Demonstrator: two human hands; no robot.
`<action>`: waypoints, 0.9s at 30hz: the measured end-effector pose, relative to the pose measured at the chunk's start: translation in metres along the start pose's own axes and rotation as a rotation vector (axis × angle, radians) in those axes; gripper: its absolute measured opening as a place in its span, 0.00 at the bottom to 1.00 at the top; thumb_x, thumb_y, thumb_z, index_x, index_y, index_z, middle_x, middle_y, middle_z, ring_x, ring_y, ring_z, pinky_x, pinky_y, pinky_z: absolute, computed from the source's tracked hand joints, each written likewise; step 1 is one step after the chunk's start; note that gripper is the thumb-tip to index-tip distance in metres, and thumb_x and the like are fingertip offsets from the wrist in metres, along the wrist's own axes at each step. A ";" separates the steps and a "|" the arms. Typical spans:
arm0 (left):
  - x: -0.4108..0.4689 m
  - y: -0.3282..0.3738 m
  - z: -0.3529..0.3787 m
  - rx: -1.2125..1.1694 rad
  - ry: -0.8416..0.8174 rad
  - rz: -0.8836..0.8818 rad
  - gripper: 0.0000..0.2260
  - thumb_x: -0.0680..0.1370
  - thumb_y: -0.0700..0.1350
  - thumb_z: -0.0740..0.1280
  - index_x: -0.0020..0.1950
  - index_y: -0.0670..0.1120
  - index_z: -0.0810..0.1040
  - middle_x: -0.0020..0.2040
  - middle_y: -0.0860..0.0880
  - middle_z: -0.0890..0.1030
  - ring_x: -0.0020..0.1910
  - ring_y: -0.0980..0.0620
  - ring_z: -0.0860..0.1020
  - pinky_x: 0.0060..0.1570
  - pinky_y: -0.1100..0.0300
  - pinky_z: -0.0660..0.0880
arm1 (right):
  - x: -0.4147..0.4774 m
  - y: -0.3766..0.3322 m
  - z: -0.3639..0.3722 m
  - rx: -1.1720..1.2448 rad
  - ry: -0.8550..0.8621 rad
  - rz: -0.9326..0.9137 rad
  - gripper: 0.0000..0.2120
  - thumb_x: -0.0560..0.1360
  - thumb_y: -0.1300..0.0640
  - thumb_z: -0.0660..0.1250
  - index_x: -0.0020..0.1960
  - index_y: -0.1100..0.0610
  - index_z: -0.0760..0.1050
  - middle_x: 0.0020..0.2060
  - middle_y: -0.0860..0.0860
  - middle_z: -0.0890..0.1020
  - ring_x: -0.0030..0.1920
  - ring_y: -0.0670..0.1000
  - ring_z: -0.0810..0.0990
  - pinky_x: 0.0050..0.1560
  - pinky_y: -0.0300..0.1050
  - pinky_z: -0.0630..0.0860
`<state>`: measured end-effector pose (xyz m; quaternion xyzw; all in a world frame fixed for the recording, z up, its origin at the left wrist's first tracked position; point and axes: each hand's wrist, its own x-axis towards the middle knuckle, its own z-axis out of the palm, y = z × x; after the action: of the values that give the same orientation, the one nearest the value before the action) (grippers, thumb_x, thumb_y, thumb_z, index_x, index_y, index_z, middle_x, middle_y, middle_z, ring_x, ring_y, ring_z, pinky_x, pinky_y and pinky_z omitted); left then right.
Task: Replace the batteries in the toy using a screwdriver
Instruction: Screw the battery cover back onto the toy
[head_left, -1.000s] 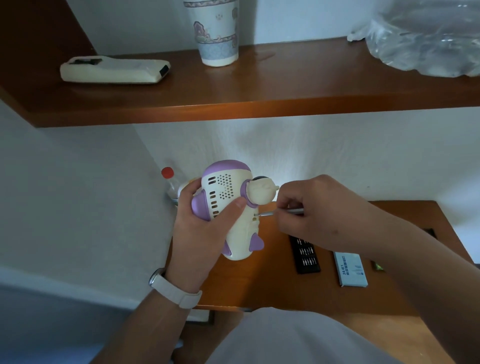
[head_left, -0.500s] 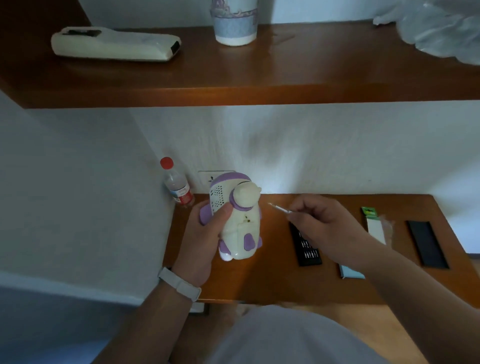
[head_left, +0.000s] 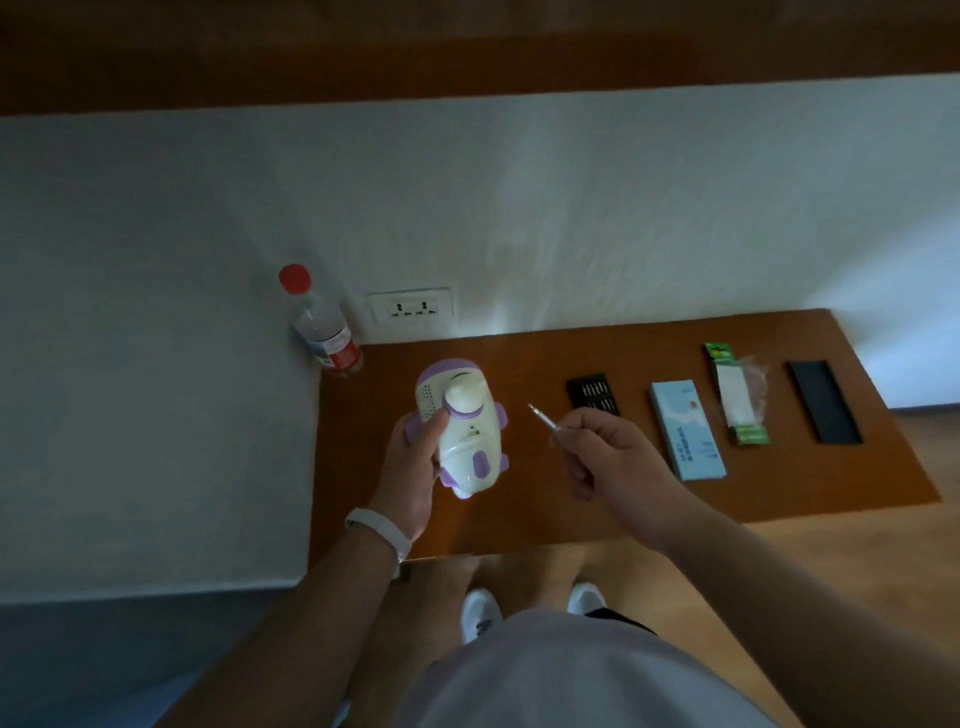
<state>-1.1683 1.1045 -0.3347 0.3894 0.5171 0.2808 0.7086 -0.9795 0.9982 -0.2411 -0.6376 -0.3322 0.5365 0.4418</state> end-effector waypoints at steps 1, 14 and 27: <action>0.003 -0.003 -0.001 -0.018 -0.002 -0.011 0.43 0.61 0.72 0.75 0.70 0.55 0.70 0.63 0.47 0.81 0.62 0.44 0.80 0.61 0.41 0.79 | 0.000 0.003 0.002 0.005 0.014 0.006 0.12 0.82 0.62 0.59 0.41 0.58 0.75 0.28 0.53 0.70 0.28 0.52 0.67 0.32 0.48 0.66; 0.026 -0.026 -0.027 -0.069 -0.157 -0.062 0.32 0.74 0.56 0.69 0.76 0.47 0.67 0.69 0.39 0.77 0.67 0.37 0.75 0.68 0.34 0.70 | -0.011 0.036 0.021 0.103 0.107 0.071 0.13 0.81 0.64 0.60 0.38 0.57 0.74 0.28 0.54 0.68 0.29 0.52 0.65 0.31 0.47 0.64; 0.027 -0.018 -0.048 0.096 -0.027 -0.048 0.23 0.80 0.56 0.68 0.72 0.49 0.70 0.65 0.47 0.79 0.66 0.46 0.76 0.68 0.41 0.72 | -0.011 0.045 0.031 0.021 0.091 0.054 0.11 0.81 0.61 0.61 0.40 0.57 0.74 0.27 0.53 0.71 0.27 0.51 0.69 0.31 0.45 0.70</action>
<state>-1.2055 1.1289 -0.3713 0.4142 0.5296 0.2333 0.7025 -1.0144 0.9772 -0.2789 -0.6655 -0.2889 0.5221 0.4484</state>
